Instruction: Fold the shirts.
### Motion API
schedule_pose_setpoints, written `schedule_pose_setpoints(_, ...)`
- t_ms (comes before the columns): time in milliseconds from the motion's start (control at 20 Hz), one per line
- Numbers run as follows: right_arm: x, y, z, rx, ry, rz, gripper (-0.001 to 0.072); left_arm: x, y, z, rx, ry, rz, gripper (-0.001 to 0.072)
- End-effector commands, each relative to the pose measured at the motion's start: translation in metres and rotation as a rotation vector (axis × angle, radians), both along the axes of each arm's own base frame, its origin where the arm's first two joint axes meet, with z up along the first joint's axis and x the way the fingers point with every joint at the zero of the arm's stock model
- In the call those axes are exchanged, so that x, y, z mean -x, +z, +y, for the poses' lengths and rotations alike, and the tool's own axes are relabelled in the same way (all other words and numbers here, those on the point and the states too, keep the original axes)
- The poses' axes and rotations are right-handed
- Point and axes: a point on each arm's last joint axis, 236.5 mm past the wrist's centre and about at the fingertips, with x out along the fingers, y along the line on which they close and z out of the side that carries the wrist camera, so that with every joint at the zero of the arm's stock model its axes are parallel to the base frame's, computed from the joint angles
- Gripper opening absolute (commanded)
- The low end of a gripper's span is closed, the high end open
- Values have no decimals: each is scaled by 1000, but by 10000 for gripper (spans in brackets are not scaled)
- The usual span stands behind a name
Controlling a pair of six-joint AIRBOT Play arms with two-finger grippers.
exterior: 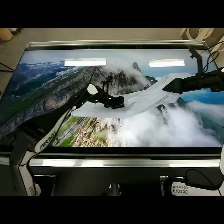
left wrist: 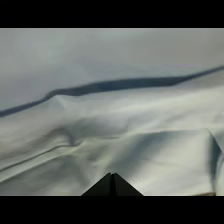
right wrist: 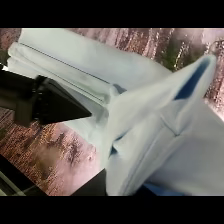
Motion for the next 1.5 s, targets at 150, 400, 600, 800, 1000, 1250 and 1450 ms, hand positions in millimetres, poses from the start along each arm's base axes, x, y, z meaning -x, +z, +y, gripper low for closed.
schedule_pose_setpoints(150,31,67,21,25,26,-145,14,39,-18,-85,153,32,187,22)
schedule_pose_setpoints(400,33,64,42,52,76,-153,14,21,7,-75,186,11,125,20)
schedule_pose_setpoints(600,21,70,56,-34,67,-168,13,-43,63,40,-57,21,-155,20)
schedule_pose_setpoints(800,4,46,116,-90,159,-163,14,-100,186,180,-156,253,-408,21)
schedule_pose_setpoints(1000,-7,-20,219,-158,265,-90,15,-88,306,266,-128,420,-607,22)
schedule_pose_setpoints(1250,13,-93,326,-374,327,84,595,-44,352,260,-123,377,-680,22)
schedule_pose_setpoints(1450,3,-84,285,-351,332,77,617,-30,330,248,-202,275,-654,22)
